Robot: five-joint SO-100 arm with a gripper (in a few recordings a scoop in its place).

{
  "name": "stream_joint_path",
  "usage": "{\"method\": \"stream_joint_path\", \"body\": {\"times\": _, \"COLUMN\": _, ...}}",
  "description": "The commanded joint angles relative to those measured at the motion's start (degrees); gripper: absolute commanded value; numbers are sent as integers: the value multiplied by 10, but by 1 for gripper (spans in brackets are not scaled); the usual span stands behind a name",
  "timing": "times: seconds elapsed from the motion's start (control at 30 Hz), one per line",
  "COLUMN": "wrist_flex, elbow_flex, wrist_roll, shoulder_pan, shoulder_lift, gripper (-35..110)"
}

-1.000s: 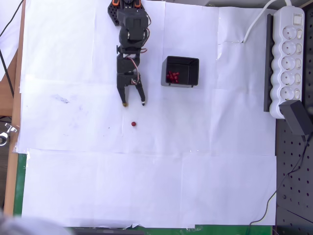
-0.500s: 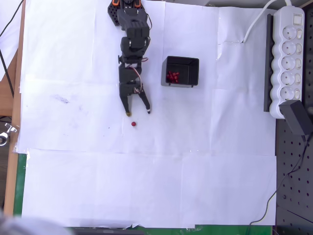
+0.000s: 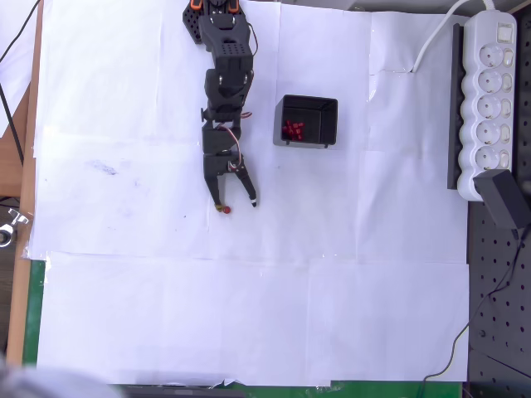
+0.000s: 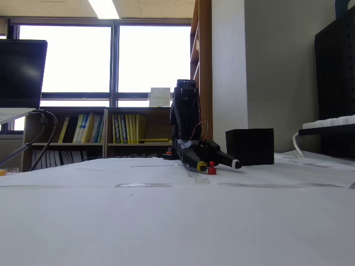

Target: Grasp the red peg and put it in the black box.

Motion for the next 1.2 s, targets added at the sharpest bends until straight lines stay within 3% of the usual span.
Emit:
{"method": "stream_joint_path", "body": {"times": 0.0, "wrist_flex": 13, "elbow_flex": 33, "wrist_roll": -6, "shoulder_pan": -7, "shoulder_lift": -21, "gripper": 32}}
{"method": "stream_joint_path", "body": {"times": 0.77, "wrist_flex": 106, "elbow_flex": 30, "wrist_roll": -22, "shoulder_pan": 9, "shoulder_lift": -44, "gripper": 28}}
{"method": "stream_joint_path", "body": {"times": 1.17, "wrist_flex": 120, "elbow_flex": 28, "wrist_roll": -41, "shoulder_pan": 11, "shoulder_lift": -48, "gripper": 1}}
